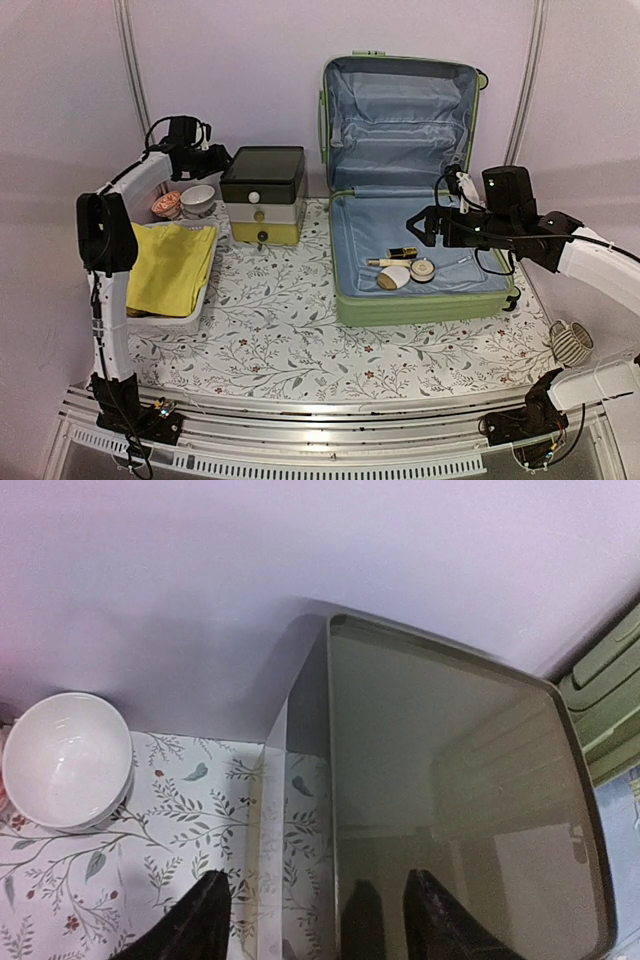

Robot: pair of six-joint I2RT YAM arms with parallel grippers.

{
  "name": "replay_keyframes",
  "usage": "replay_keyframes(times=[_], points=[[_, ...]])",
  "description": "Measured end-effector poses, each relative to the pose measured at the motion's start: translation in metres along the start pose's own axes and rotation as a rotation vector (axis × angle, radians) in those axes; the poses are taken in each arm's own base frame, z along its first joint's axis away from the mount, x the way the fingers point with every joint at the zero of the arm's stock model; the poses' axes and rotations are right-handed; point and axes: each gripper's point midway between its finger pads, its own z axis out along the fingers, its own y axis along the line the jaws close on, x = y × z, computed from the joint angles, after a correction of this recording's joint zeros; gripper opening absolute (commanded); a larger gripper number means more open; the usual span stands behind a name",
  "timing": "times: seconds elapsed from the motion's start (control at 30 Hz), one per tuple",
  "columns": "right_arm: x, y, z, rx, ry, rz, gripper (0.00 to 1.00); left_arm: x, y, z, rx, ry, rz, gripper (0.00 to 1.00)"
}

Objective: Open, take out, and arrange the luggage
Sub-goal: Move the storage box to the center of the board.

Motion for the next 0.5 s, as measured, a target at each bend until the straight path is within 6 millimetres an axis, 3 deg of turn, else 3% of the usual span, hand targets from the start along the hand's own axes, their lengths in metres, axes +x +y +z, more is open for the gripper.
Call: replay_keyframes(times=[0.13, 0.2, 0.33, 0.5], points=[[0.0, 0.0, 0.0, 0.0, 0.001, 0.0, 0.99, 0.014, 0.007, 0.022, 0.052, 0.069, -0.039, 0.54], [0.0, 0.0, 0.0, 0.0, 0.0, 0.0, 0.99, 0.014, 0.005, 0.023, 0.09, 0.076, -0.044, 0.53], [0.0, 0.0, 0.0, -0.001, 0.001, 0.0, 0.99, 0.017, -0.001, 0.021, 0.144, 0.099, -0.051, 0.3], [0.0, 0.001, 0.0, -0.004, 0.002, 0.001, 0.99, 0.021, -0.013, 0.018, 0.216, 0.124, -0.058, 0.26]])
